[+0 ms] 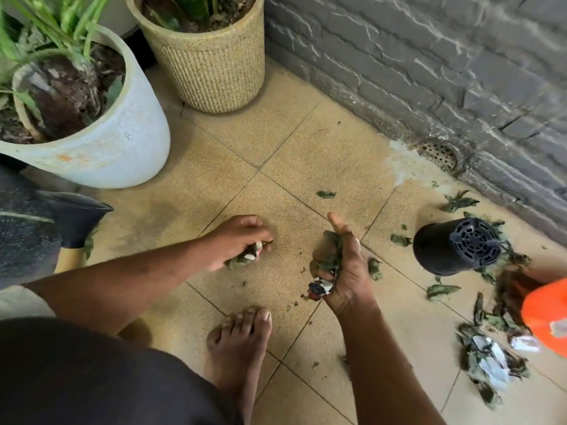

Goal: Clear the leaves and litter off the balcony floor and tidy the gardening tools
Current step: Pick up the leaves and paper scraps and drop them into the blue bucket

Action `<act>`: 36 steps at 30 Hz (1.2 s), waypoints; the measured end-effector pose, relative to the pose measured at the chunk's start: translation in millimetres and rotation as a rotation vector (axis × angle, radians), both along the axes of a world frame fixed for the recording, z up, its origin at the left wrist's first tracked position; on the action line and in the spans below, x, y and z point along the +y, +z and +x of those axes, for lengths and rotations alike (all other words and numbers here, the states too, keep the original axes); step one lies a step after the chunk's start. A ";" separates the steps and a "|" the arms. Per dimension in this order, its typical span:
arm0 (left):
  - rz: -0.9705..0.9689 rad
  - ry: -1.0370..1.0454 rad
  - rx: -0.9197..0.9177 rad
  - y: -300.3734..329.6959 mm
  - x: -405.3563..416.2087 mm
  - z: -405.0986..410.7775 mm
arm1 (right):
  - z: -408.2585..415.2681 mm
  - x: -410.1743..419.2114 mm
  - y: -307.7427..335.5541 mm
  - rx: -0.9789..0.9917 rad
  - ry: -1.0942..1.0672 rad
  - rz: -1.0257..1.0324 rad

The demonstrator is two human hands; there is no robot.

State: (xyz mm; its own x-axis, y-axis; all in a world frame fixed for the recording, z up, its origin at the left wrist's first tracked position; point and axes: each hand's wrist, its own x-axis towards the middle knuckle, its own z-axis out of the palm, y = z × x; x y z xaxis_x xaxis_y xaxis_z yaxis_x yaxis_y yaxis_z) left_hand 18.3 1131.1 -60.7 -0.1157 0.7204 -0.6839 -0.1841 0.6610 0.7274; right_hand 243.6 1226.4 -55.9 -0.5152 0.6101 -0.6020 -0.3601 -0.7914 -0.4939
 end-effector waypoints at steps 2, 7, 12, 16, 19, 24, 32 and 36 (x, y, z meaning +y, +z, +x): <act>0.018 0.163 -0.159 11.7 14.3 21.4 | -15.7 -2.9 11.1 -0.070 -0.053 0.049; -0.265 0.314 -0.350 -18.9 -27.2 92.7 | -53.3 -12.7 38.5 -0.317 -0.269 0.053; -0.241 0.232 0.421 -78.1 -94.1 145.7 | -68.0 -30.6 44.8 -0.500 -0.309 0.045; -0.314 0.175 0.306 -71.6 -88.9 155.1 | -70.2 -40.6 36.8 -0.544 -0.308 0.258; -0.298 0.141 0.289 -66.1 -79.9 160.8 | -67.6 -37.7 18.6 -0.659 -0.306 0.414; -0.391 0.111 0.285 -53.8 -65.8 155.9 | -65.9 -33.0 13.5 -1.057 -0.185 0.808; -0.434 0.036 0.340 -53.9 -72.4 142.8 | -67.8 -35.8 15.7 -1.196 0.198 0.791; -0.405 -0.073 0.351 -65.9 -79.5 153.2 | -61.2 -23.2 22.3 -1.300 0.235 0.720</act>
